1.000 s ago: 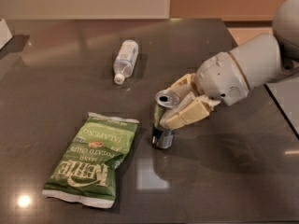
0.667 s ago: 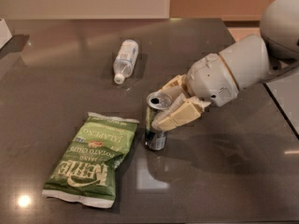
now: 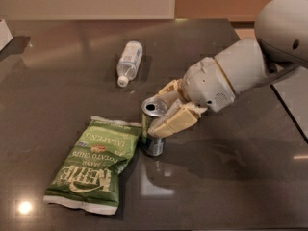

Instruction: Move redbull can near green jalapeno chip bag

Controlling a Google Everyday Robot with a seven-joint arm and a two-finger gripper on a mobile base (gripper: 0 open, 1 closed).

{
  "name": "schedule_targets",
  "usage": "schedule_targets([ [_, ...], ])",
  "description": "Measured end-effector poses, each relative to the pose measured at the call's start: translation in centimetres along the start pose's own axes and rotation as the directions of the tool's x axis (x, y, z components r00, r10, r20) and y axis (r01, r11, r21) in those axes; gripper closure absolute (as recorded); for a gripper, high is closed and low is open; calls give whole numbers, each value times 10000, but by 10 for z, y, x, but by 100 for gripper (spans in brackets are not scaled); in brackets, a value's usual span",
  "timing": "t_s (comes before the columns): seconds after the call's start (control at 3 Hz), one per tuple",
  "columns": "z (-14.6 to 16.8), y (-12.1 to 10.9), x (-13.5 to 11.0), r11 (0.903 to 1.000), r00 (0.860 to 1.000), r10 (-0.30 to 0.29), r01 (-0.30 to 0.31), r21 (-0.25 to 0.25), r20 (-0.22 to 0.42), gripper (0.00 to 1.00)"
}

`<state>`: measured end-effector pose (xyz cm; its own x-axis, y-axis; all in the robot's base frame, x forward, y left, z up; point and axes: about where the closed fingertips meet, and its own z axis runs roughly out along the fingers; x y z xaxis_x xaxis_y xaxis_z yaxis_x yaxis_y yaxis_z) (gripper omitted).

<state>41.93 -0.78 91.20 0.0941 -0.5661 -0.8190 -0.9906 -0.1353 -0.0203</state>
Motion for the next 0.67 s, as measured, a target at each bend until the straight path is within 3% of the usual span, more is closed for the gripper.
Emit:
schedule_targets([
  [0.67,3,0,3,10000,10000,9,-10,-36,-1,13],
])
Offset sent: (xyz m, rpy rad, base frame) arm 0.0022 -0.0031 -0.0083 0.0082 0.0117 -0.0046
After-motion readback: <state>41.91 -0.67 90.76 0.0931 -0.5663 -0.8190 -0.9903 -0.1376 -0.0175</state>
